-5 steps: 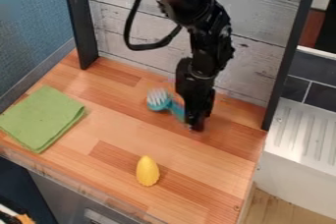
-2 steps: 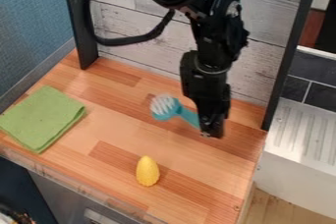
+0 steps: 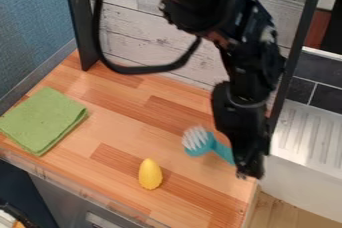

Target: Put the turquoise object in the middle downside of the table

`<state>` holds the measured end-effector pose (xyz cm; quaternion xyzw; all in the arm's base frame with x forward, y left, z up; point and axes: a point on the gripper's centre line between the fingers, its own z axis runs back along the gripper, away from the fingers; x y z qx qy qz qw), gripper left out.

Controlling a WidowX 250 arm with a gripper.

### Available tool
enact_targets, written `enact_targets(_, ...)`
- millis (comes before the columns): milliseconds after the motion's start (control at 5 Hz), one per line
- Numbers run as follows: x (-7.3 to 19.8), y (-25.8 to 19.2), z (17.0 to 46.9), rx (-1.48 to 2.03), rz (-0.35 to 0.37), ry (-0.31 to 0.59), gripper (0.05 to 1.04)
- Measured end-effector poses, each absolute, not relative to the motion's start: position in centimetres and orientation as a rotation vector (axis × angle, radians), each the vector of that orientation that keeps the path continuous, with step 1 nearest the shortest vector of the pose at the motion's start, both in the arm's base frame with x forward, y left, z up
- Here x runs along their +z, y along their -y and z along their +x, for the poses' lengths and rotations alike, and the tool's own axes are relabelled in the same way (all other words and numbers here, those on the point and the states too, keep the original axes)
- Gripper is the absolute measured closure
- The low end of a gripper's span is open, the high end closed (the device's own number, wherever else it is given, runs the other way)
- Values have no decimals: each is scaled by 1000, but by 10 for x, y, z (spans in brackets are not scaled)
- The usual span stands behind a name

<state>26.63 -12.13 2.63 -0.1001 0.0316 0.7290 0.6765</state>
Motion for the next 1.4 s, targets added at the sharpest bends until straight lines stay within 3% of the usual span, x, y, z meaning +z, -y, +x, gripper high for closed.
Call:
enact_targets(600,2,143,222,1571,-206,-154,591)
enact_targets(1200,-8,95,233,1679,-200,-156,591)
enact_targets(1400,-10,77,235,1721,-165,-142,591)
